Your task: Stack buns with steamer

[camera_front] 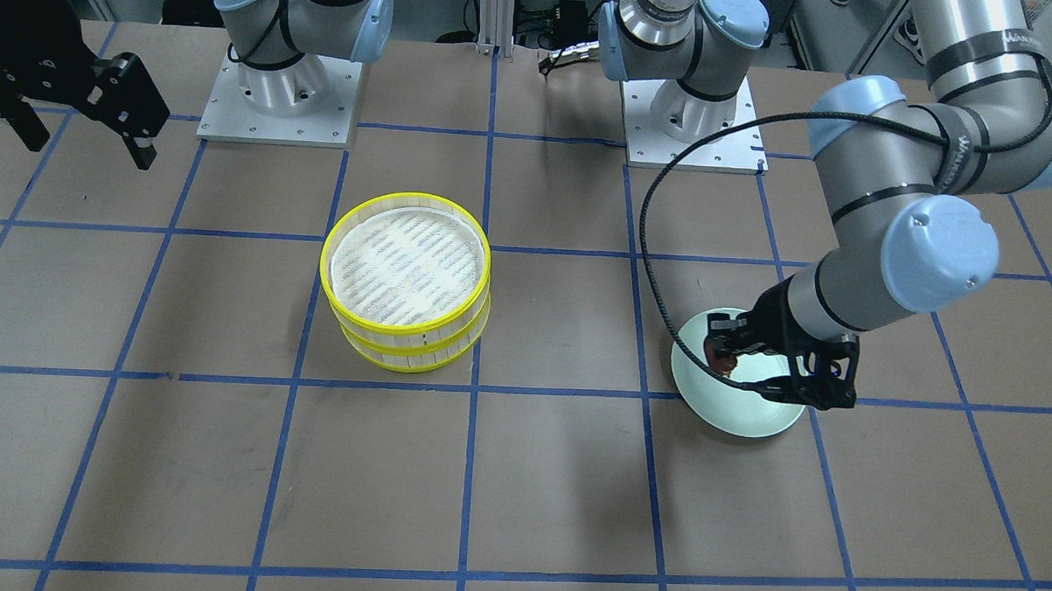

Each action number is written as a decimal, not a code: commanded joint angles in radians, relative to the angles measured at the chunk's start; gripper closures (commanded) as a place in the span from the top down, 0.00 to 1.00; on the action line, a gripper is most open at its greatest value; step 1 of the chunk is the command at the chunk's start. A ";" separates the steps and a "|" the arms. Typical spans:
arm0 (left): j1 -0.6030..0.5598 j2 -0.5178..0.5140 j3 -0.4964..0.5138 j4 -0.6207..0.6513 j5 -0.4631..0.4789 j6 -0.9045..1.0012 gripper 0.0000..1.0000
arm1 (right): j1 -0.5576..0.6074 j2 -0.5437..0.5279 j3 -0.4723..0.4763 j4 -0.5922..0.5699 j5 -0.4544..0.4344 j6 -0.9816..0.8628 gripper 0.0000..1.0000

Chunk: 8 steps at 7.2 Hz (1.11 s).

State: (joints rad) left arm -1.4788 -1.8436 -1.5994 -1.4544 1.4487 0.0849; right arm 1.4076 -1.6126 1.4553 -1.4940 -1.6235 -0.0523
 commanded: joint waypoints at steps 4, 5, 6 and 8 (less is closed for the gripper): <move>-0.394 0.017 -0.040 0.056 -0.231 -0.440 0.00 | -0.032 -0.038 -0.012 0.049 -0.003 -0.004 1.00; -0.406 0.011 -0.069 0.087 -0.267 -0.442 0.00 | -0.032 -0.040 -0.012 0.051 -0.004 -0.004 1.00; -0.413 -0.003 -0.083 0.100 -0.325 -0.448 0.00 | -0.032 -0.041 -0.012 0.049 -0.004 -0.004 1.00; -0.422 -0.017 -0.105 0.115 -0.330 -0.448 0.00 | -0.032 -0.040 -0.010 0.049 -0.007 -0.004 1.00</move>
State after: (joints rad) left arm -1.8945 -1.8518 -1.6903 -1.3485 1.1292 -0.3612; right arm 1.3760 -1.6529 1.4445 -1.4442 -1.6296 -0.0567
